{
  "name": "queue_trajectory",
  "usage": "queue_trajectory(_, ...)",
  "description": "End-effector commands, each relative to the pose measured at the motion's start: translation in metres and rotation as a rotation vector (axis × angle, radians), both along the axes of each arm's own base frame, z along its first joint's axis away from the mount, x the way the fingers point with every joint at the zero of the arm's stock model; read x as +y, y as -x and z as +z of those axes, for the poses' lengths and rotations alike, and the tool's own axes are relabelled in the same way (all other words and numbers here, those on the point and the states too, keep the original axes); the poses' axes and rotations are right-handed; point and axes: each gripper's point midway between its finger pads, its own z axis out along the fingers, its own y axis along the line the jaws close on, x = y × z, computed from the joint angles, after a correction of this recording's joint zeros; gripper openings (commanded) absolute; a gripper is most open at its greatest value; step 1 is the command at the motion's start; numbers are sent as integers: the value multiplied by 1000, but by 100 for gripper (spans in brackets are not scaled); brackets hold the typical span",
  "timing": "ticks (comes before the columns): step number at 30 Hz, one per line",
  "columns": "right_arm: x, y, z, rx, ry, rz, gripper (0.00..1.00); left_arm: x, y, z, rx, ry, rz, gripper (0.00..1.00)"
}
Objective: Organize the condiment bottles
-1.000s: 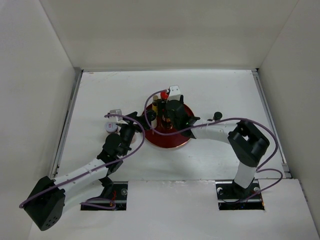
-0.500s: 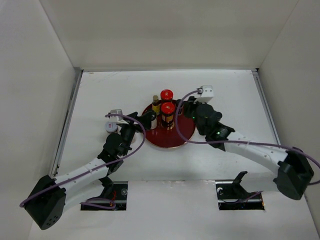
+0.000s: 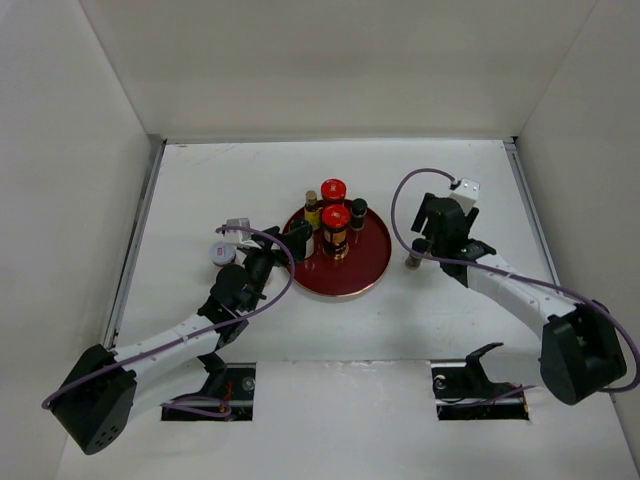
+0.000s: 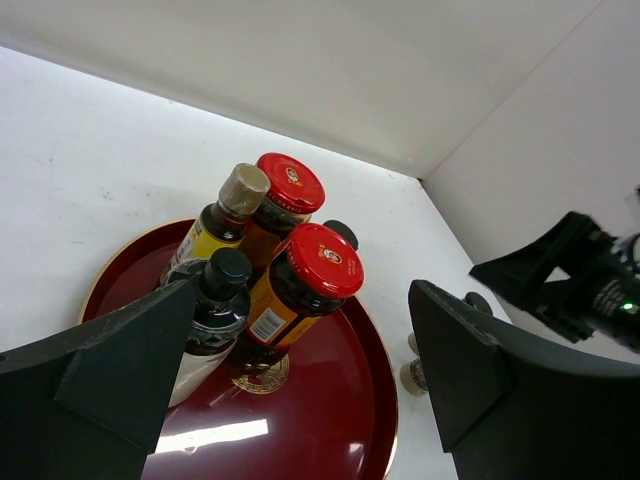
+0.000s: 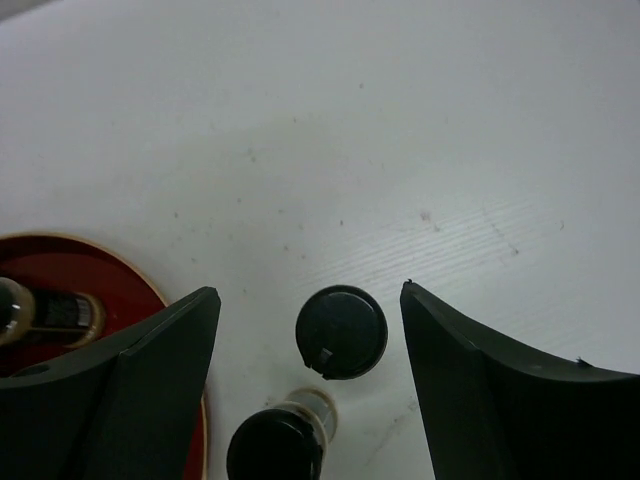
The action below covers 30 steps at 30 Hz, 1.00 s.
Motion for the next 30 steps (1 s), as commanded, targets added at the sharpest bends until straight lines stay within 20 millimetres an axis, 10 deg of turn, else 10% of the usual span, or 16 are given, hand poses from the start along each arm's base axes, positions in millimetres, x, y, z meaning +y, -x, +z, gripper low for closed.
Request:
queue_trajectory(1,2,-7,2,18,-16,-10,80,-2,0,20,-45,57,-12,88)
queue_trajectory(19,-2,-16,-35,113,-59,-41,46,-4,0,18,-38,59,-21,89)
queue_trajectory(30,-9,-33,65,-147,-23,-78,38,-3,-1,16,-34,56,-17,89)
